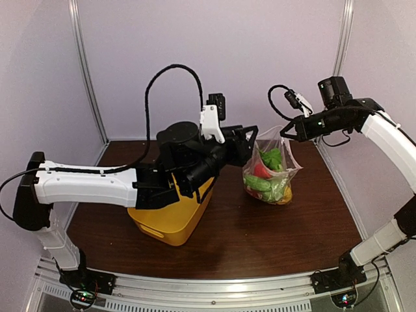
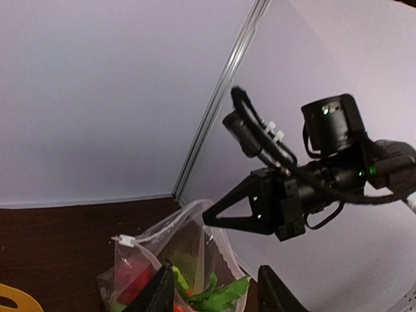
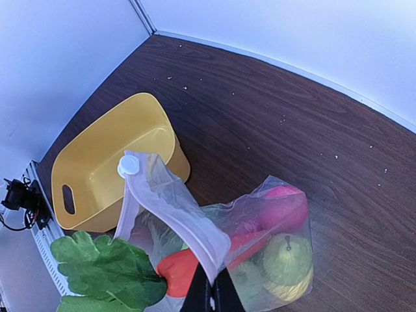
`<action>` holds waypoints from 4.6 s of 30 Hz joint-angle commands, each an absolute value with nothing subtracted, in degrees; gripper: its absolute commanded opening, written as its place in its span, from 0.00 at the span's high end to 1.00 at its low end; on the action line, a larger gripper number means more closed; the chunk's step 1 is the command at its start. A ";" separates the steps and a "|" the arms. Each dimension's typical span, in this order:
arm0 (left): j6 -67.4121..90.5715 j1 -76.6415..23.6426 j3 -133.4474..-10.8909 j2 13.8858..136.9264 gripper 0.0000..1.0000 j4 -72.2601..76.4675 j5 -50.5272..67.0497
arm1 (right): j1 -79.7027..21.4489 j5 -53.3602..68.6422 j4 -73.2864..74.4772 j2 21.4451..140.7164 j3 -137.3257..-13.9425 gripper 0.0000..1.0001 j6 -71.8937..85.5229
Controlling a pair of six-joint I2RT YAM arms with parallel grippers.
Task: Place the food in the zip-top bag and seal the zipper
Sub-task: Place the fake vegetable in the zipper food storage bag, then adjust the zipper food storage bag at the center of the board, then adjust the fake vegetable in the zipper food storage bag.
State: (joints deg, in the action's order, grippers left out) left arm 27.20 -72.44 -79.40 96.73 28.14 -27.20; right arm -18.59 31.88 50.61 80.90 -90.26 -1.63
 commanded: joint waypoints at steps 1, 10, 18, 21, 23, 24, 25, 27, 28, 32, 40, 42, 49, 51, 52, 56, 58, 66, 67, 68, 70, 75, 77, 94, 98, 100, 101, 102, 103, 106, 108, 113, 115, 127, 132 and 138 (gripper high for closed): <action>39.66 -72.50 -77.87 100.36 0.57 18.25 -25.52 | -18.49 29.97 43.90 78.89 -89.30 1.00 -0.92; 45.15 -71.02 -87.82 108.77 0.56 12.21 -20.40 | -20.46 29.36 45.02 79.19 -89.83 1.00 -1.89; 50.94 -67.81 -89.94 113.95 0.69 9.65 -17.81 | -21.70 27.51 44.34 77.58 -87.51 1.00 -2.89; 51.06 -67.59 -90.50 115.11 0.74 9.05 -16.45 | -21.80 26.86 43.45 77.08 -86.06 1.00 -2.84; 51.19 -67.59 -90.48 115.45 0.78 8.70 -15.78 | -21.79 27.05 43.39 76.87 -85.55 1.00 -3.04; 51.19 -67.59 -90.38 115.48 0.79 8.71 -15.85 | -21.80 27.02 43.04 76.64 -84.93 1.00 -3.15; 51.09 -67.42 -90.17 115.44 0.81 8.88 -16.07 | -21.79 27.03 42.57 76.38 -84.33 1.00 -3.12; 51.00 -67.21 -89.63 115.01 0.89 9.27 -15.55 | -21.80 27.30 42.47 76.37 -84.16 1.00 -2.99; 50.92 -67.16 -89.46 114.47 0.92 9.60 -14.89 | -21.74 27.37 42.67 76.39 -84.29 1.00 -3.20; 48.92 -67.24 -90.07 111.50 1.00 9.31 -14.52 | -21.86 22.65 41.86 75.55 -84.02 1.00 -3.76; 40.26 -67.31 -97.75 108.54 1.00 11.03 -13.48 | -19.59 -0.48 44.82 80.91 -91.14 1.00 -4.54; 38.93 -67.18 -99.00 109.79 1.00 10.48 -13.54 | -17.86 3.30 46.47 81.71 -93.11 1.00 -4.04; 38.36 -63.21 -106.14 115.08 1.00 4.19 -14.75 | -17.13 15.46 45.80 75.26 -97.22 1.00 -3.83; 40.54 -60.11 -109.93 117.93 1.00 1.14 -13.63 | -17.22 15.42 45.92 75.11 -97.54 1.00 -3.57; 42.64 -58.88 -112.26 119.24 1.00 0.61 -9.72 | -17.23 16.25 46.61 75.59 -97.71 1.00 -3.91; 42.46 -59.34 -110.79 122.01 1.00 4.57 -10.17 | -18.31 18.35 43.88 77.22 -89.44 1.00 -4.57; 47.00 -58.14 -111.08 124.24 1.00 1.62 -5.83 | -19.19 19.72 46.26 80.89 -88.44 1.00 -5.88; 48.43 -60.50 -101.83 121.49 1.00 2.85 -1.59 | -20.91 28.77 48.42 81.69 -87.30 1.00 -8.02; 46.65 -61.16 -101.74 120.79 1.00 2.48 -3.42 | -21.06 29.06 47.44 80.46 -86.71 1.00 -8.08; 45.90 -61.48 -101.82 120.30 1.00 1.33 -5.57 | -21.46 26.95 44.48 79.26 -84.57 1.00 -6.78; 47.04 -61.56 -102.40 119.15 1.00 1.43 -3.77 | -22.54 25.15 42.39 79.15 -82.69 1.00 -7.31; 41.96 -66.09 -100.49 113.17 1.00 7.32 -7.08 | -22.75 31.30 47.50 78.36 -88.30 1.00 -6.59; 40.89 -66.16 -98.01 112.03 1.00 8.55 -10.69 | -22.75 23.84 41.98 75.73 -85.85 1.00 -5.63; 38.53 -61.26 -95.66 111.13 0.97 -0.95 -11.64 | -21.22 21.30 46.81 76.32 -88.48 1.00 -6.53; 38.12 -62.90 -89.42 106.48 0.71 4.93 -6.96 | -21.75 25.95 42.78 72.72 -84.48 1.00 -4.24; 36.68 -65.40 -86.23 103.19 0.64 9.05 -6.77 | -22.22 25.90 42.39 72.94 -83.56 1.00 -4.13; 36.60 -66.41 -85.65 101.92 0.62 8.79 -7.00 | -22.29 26.87 42.89 73.71 -83.49 1.00 -4.20; 36.74 -67.36 -85.24 100.92 0.60 8.17 -7.30 | -22.36 28.37 43.40 74.48 -83.26 1.00 -4.15; 37.09 -68.20 -84.65 100.03 0.59 8.09 -7.68 | -22.41 29.60 43.60 75.07 -82.82 1.00 -4.00; 38.45 -68.95 -82.59 99.08 0.57 10.44 -3.77 | -22.71 32.50 41.37 75.57 -79.92 1.00 -2.96; 38.33 -69.31 -83.34 99.98 0.57 10.48 -2.53 | -23.12 33.75 40.67 76.30 -78.88 1.00 -2.58; 38.45 -69.39 -89.95 104.65 0.56 1.82 -6.11 | -23.33 34.45 41.07 76.57 -78.93 1.00 -2.54; 37.47 -69.43 -96.12 107.29 0.54 -6.45 -8.37 | -23.45 34.39 41.29 76.18 -78.84 1.00 -2.71; 39.87 -68.74 -106.05 115.63 0.46 -19.85 -12.72 | -24.13 35.92 41.00 73.92 -77.59 1.00 -2.55; 40.69 -67.05 -108.29 118.72 0.49 -21.24 -13.81 | -24.34 36.25 41.09 73.45 -77.34 1.00 -2.68; 39.90 -65.39 -110.38 122.15 0.69 -18.54 -13.55 | -24.78 36.30 40.58 72.68 -76.47 1.00 -2.79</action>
State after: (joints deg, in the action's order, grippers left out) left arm 40.36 -66.57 -107.48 120.05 -20.18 -12.80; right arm -24.16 34.83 42.26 74.54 -77.25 -2.98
